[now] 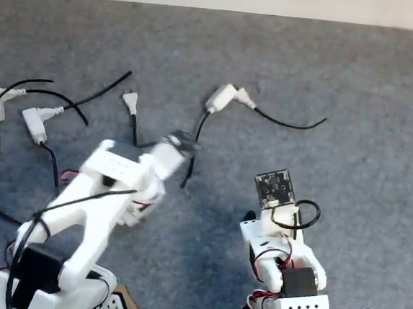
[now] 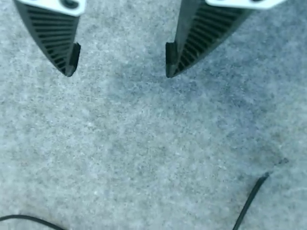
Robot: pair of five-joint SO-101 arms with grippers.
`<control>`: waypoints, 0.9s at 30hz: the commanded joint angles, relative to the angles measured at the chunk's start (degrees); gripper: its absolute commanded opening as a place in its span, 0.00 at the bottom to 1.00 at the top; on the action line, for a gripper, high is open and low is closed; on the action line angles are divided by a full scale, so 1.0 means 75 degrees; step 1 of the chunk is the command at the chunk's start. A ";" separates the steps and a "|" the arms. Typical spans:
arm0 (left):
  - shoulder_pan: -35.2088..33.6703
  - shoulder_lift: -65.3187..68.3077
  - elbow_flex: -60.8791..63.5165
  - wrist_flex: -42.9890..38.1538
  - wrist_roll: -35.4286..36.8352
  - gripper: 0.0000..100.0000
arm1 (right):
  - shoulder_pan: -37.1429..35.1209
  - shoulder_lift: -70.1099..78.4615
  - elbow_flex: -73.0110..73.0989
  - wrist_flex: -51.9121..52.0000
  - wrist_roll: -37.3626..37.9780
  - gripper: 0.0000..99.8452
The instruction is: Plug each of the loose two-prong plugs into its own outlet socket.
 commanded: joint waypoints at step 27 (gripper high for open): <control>0.0018 0.0064 -0.3264 0.0973 0.1805 0.16 | -0.0029 -0.0018 -0.0041 -0.0147 0.0105 0.28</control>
